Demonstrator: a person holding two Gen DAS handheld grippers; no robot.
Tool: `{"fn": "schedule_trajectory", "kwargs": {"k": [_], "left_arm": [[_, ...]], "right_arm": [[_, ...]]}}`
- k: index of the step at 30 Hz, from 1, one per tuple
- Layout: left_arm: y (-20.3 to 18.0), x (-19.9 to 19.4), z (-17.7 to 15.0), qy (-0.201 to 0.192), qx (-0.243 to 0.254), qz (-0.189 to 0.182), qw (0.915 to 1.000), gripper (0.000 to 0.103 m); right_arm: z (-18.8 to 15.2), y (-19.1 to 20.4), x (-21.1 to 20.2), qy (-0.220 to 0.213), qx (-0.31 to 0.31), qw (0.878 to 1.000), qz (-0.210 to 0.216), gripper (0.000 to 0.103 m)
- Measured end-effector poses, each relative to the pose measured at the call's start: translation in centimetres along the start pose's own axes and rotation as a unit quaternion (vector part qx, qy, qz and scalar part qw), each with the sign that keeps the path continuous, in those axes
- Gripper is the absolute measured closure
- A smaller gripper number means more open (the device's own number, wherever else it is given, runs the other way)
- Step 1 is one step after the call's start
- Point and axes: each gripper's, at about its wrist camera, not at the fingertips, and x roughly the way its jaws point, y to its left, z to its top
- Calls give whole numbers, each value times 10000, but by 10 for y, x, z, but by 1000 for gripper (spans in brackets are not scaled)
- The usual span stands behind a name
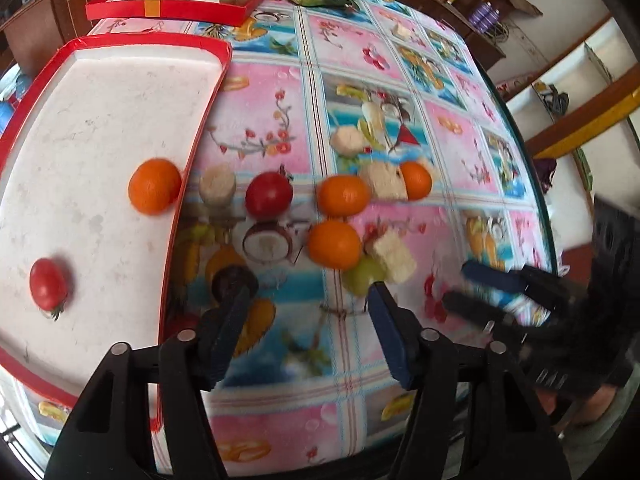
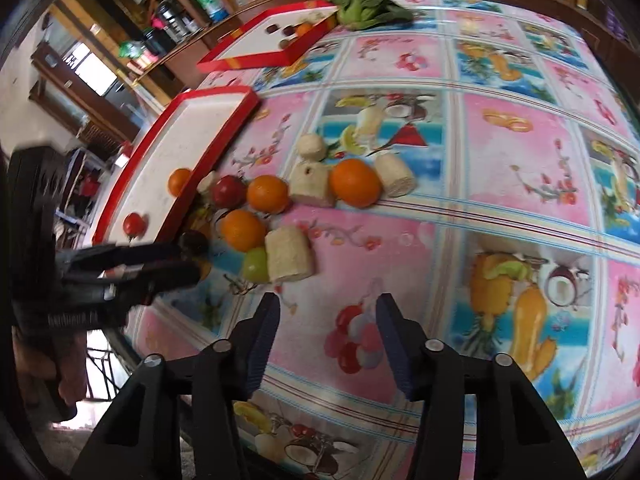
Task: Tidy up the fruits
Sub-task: 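Grasp a beige cylindrical piece with the right tool while the left tool grasps an orange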
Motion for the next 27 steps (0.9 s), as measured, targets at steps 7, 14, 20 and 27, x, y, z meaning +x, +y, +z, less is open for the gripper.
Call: {"fn": "schedule_trajectory", "kwargs": {"k": [7,14,20,27], "left_arm": [[-10,26,20,212,-12,44,9998,63],[-21,40,24,244,114,165,9995,70],[-12,36,22,205,30,86,9997,71],[-1,24,6,244,-35,-17,9997,71]], "right_arm": [[9,20,25,203,-615,9979,-43,59],[15,20,38,297,-758,9966,-119,64],[21,17,40,278,-835,9961,-93,73],[13,-5,28,391,-569,9975,-138,73]]}}
